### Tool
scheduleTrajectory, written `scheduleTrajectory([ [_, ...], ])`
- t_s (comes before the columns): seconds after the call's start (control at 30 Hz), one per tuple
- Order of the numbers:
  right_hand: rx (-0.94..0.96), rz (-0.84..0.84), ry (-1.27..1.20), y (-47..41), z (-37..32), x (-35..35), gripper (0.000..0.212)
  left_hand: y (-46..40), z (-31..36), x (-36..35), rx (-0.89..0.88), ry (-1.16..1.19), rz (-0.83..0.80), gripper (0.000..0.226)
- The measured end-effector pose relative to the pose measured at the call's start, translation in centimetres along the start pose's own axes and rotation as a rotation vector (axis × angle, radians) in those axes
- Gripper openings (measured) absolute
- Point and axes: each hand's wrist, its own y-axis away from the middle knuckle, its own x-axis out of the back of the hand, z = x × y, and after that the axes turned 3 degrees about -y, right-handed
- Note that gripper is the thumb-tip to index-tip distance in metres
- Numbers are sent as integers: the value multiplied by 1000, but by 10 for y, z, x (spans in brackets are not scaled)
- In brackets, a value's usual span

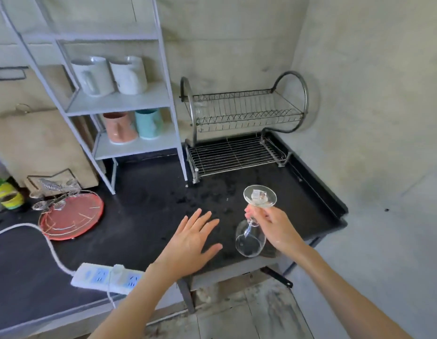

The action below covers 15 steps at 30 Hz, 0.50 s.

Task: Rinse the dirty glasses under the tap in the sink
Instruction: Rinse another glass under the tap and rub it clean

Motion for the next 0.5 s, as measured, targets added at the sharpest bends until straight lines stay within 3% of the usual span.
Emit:
scheduleTrajectory([
  [0.17,111,-3,3,-70,-18,51,34,-70,-5,24,21,-72,60,85],
  [0.4,404,-86,-127,-212,-94,118,31,-185,-19,74,200,-98,258,61],
  [0.5,513,-87,-129,-272,-121,133,28,-225,-22,84,262,-133,295,61],
])
